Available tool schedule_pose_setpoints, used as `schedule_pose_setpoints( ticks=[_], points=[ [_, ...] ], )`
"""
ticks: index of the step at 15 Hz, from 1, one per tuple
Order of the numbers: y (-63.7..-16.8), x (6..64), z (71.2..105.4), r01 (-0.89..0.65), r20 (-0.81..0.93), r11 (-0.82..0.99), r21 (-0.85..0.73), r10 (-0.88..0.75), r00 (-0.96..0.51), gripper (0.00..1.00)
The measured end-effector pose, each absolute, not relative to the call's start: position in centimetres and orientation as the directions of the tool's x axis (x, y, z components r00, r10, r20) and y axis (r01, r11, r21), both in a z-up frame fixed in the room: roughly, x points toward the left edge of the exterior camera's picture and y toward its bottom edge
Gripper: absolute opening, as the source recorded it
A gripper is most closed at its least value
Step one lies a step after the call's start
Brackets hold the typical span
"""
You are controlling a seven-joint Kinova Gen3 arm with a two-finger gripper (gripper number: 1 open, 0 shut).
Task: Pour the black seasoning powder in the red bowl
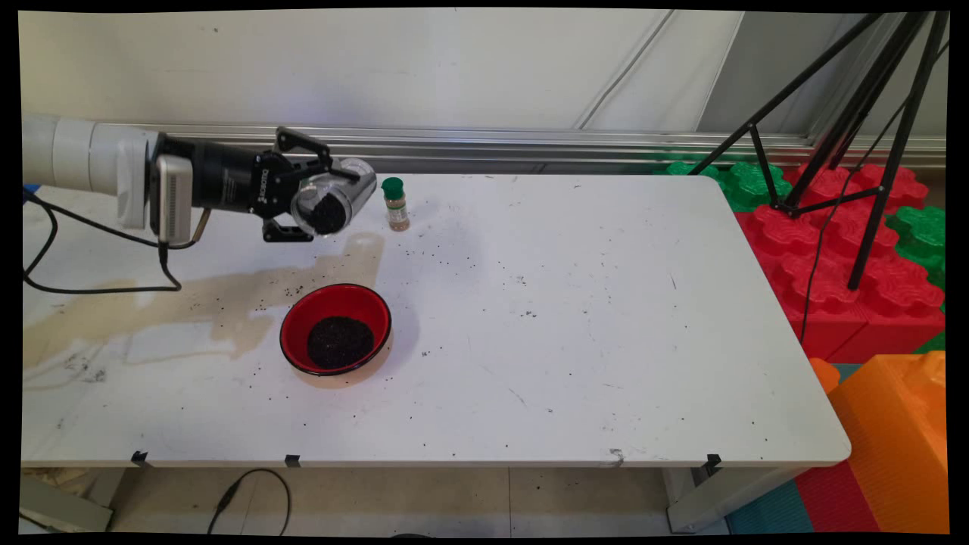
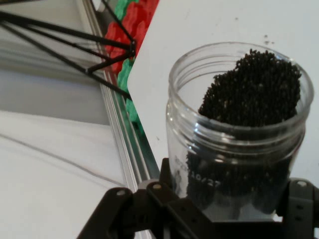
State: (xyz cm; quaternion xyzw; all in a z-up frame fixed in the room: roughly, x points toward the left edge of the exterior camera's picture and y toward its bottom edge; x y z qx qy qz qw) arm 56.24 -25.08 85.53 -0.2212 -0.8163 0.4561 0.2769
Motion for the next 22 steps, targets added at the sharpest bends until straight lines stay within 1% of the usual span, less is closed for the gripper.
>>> schedule_pose_setpoints(
  ticks=[4,11,16,22],
  points=[
    [-25.5,56.3,86.6,0.002,0.368,0.565,-0.825,0.54,-0.757,0.0],
    [-26.8,57.0,88.0,-0.234,0.604,0.699,-0.675,0.343,-0.719,0.0],
    [-28.2,57.4,88.1,-0.4,0.745,0.752,-0.525,0.178,-0.643,0.0],
    [-29.8,58.1,87.0,-0.562,0.848,0.755,-0.338,-0.015,-0.53,0.0]
  ],
)
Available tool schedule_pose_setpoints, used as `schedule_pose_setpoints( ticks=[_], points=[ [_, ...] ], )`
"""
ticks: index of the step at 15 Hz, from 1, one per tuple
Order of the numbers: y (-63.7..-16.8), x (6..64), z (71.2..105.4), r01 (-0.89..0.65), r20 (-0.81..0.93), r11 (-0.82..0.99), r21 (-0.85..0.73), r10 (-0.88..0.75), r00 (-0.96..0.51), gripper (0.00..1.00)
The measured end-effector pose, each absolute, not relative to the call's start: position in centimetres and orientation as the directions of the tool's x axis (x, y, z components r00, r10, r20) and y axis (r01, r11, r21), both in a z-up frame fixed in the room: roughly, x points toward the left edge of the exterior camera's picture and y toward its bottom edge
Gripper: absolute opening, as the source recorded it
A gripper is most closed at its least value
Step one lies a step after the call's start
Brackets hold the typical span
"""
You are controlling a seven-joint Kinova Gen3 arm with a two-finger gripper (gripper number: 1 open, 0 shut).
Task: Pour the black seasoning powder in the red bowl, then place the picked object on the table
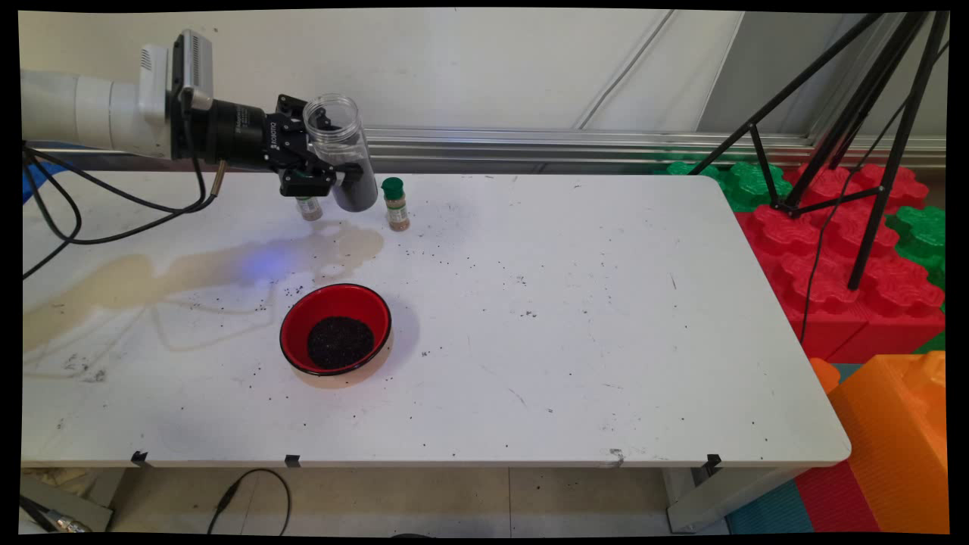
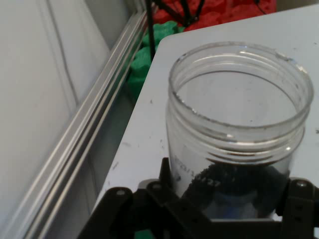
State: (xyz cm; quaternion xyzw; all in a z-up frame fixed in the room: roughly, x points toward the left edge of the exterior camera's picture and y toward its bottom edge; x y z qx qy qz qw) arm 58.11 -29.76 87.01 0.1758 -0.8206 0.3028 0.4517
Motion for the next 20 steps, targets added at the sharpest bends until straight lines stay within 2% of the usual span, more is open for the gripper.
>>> schedule_pose_setpoints(
  ticks=[9,20],
  points=[
    [-30.7,59.7,84.1,-0.719,0.892,0.682,-0.135,-0.233,-0.388,0.0],
    [-31.0,61.3,79.4,-0.8,0.874,0.6,0.003,-0.391,-0.29,0.0]
  ],
)
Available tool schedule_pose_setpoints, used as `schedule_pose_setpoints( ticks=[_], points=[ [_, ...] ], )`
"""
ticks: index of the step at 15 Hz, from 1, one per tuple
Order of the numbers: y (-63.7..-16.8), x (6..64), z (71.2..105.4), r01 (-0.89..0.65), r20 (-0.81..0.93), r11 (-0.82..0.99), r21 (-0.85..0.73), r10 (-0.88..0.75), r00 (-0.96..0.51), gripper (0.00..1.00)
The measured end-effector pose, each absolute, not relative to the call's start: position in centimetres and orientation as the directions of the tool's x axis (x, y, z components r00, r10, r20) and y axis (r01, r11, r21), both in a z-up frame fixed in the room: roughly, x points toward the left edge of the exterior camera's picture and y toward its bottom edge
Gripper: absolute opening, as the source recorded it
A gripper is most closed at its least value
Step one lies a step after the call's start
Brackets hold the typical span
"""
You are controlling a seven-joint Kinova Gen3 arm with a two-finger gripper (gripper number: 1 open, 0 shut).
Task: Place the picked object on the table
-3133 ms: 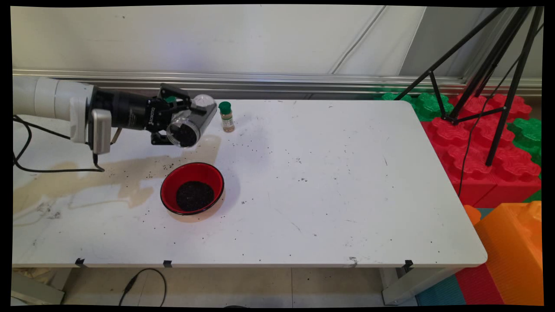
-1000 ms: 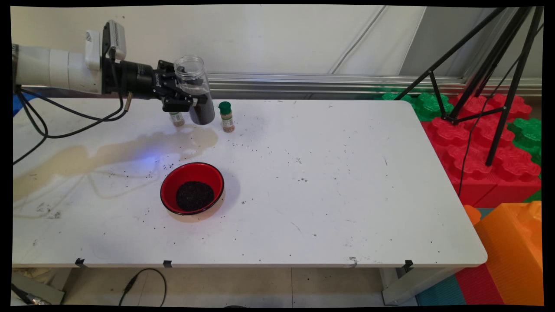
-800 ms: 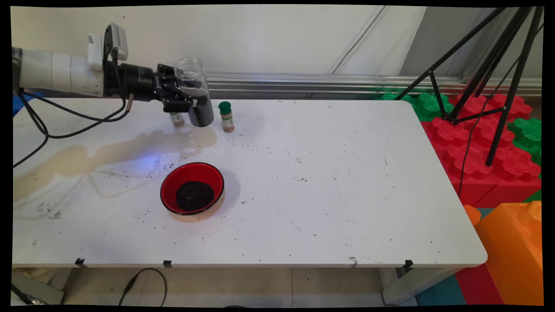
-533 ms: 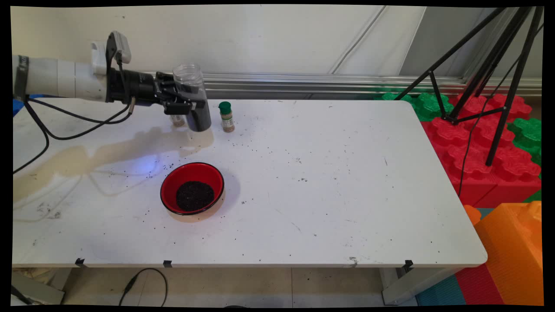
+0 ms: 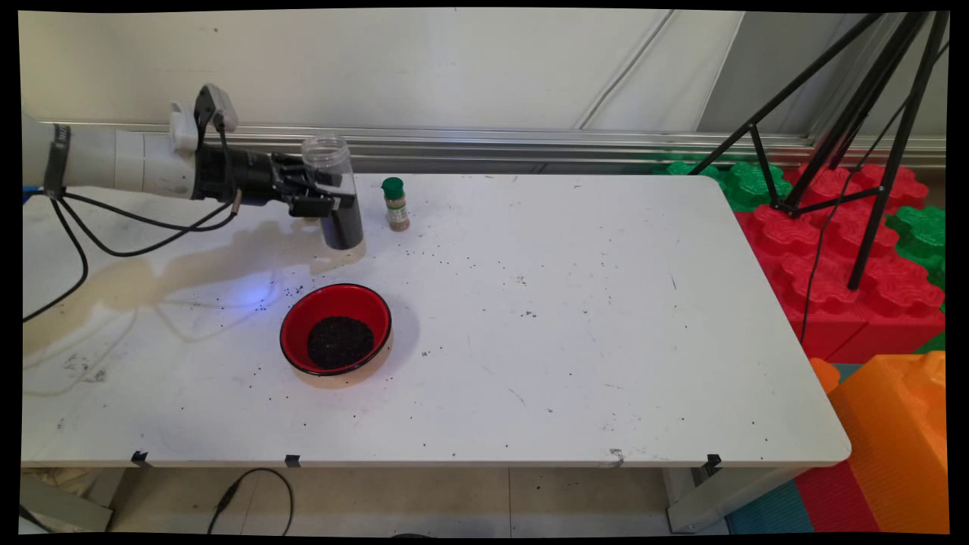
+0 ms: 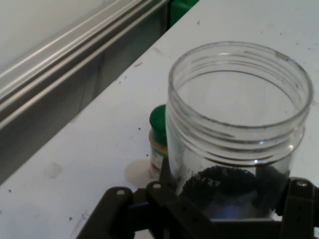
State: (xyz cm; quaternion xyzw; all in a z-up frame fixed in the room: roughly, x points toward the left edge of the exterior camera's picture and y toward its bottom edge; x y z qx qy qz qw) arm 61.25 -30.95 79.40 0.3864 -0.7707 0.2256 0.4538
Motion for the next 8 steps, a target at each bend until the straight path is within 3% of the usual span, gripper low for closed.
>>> schedule_pose_setpoints(
  ticks=[8],
  points=[
    [-31.1,60.8,76.7,-0.809,0.858,0.587,0.025,-0.428,-0.283,0.0]
  ],
)
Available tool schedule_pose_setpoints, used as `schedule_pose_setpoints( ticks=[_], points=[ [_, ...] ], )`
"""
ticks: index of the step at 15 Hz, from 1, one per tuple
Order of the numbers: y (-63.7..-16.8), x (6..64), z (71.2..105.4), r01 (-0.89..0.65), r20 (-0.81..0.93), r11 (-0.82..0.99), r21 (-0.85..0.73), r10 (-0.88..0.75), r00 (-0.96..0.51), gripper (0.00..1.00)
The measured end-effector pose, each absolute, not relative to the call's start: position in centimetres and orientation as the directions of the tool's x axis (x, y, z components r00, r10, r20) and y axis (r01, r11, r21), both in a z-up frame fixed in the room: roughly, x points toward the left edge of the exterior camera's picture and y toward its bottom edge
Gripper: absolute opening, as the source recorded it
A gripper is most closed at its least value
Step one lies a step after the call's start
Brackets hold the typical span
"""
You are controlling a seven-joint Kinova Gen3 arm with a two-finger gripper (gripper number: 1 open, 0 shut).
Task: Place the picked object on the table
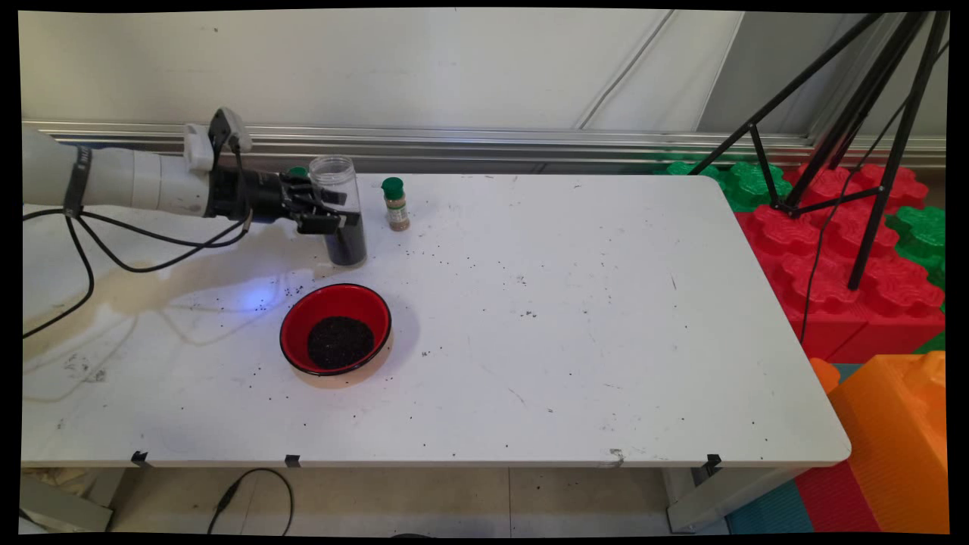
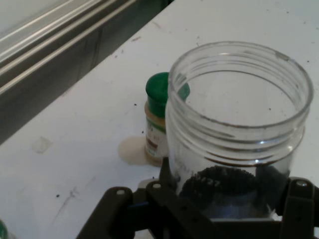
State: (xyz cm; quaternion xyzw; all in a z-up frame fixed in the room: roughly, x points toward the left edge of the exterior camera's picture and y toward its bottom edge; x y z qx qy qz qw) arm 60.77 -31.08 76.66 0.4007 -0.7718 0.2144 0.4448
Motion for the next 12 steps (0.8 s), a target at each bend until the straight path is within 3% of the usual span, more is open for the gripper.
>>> schedule_pose_setpoints(
  ticks=[8,9,12],
  points=[
    [-31.2,60.3,74.9,-0.811,0.847,0.584,0.025,-0.443,-0.293,0.0],
    [-31.2,60.3,74.8,-0.811,0.846,0.584,0.025,-0.444,-0.294,1.0],
    [-31.3,60.1,74.6,-0.81,0.847,0.587,0.025,-0.442,-0.294,1.0]
  ],
)
